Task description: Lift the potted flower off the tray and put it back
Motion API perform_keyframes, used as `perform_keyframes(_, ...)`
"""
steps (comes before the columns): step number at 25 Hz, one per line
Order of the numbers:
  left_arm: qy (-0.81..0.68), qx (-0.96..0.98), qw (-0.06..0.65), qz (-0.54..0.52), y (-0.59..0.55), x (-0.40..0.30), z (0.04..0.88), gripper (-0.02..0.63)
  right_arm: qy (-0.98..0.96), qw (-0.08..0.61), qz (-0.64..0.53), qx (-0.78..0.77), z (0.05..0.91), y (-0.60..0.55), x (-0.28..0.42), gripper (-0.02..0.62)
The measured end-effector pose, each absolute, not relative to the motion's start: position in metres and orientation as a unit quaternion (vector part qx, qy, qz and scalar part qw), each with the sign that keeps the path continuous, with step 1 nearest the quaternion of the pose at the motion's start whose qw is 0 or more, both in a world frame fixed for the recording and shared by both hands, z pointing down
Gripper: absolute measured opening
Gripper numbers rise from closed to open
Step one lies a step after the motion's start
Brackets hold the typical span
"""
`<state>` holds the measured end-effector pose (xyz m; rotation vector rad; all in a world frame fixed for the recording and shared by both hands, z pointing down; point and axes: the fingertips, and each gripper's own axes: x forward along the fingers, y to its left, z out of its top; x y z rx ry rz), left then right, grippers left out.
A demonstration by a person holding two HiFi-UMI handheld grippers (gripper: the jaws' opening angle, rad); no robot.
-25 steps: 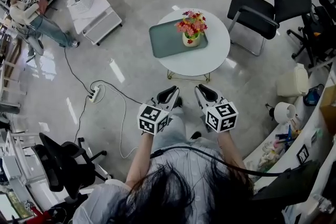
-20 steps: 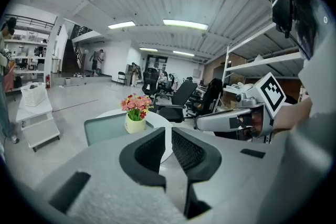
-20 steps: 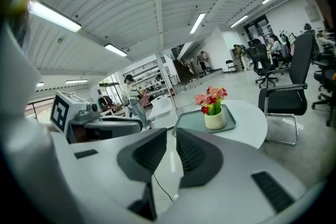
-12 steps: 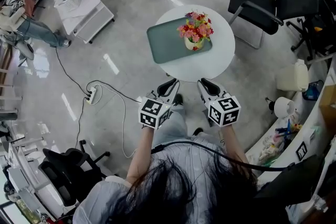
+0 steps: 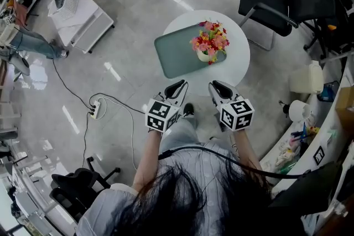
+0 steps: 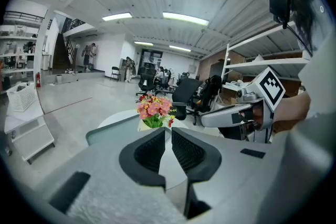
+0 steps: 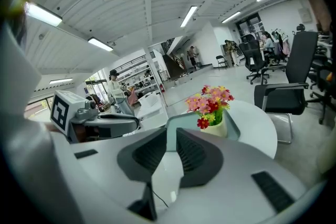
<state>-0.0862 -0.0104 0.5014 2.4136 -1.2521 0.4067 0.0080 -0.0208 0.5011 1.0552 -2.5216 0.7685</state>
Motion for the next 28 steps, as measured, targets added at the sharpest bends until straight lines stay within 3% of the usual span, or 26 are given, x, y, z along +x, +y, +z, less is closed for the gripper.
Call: perform_keyframes(28, -0.422, 0.868, 0.188, 0.18, -0.047, -0.117, 0.522, 0.041, -0.845, 0.143, 0.29, 0.427, 0.517, -0.049, 0.013, 0.072)
